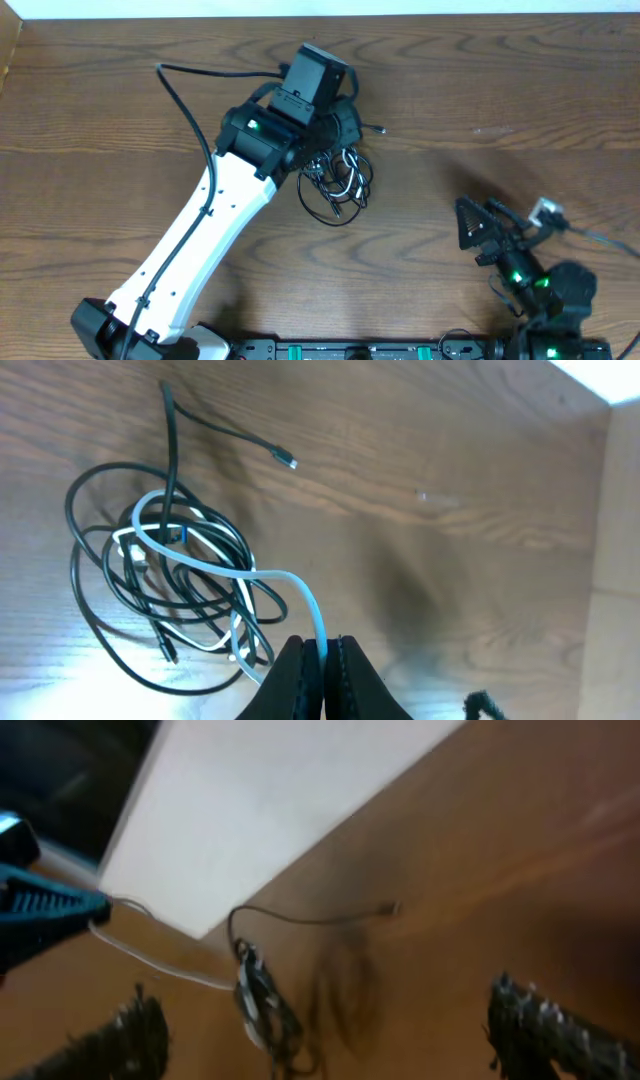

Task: Untangle cables
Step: 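Move the right gripper toward the cables held by the left gripper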

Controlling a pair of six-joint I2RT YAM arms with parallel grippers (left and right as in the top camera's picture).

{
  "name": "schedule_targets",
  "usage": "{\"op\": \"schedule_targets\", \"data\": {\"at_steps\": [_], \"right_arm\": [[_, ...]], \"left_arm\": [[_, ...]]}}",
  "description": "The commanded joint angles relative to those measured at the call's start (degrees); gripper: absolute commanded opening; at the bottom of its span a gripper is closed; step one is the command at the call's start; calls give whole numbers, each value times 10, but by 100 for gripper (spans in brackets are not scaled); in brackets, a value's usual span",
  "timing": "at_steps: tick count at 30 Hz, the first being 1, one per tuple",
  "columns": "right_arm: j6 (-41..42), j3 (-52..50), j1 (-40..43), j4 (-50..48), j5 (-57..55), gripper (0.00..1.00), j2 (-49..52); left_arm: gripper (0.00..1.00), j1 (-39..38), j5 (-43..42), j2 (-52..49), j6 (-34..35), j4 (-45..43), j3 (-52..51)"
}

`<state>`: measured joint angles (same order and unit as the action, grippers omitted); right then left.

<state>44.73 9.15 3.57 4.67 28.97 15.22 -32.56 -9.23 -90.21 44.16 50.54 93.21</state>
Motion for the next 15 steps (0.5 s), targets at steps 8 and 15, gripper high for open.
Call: {"op": "schedule_targets", "data": {"at_steps": [8, 15], "right_arm": [[-90, 156, 1, -75, 297, 99, 310], [-65, 156, -4, -79, 295, 95, 445]], "left_arm": [[8, -27, -111, 0, -181, 1, 8], [8, -25, -163, 0, -227, 4, 8]]}}
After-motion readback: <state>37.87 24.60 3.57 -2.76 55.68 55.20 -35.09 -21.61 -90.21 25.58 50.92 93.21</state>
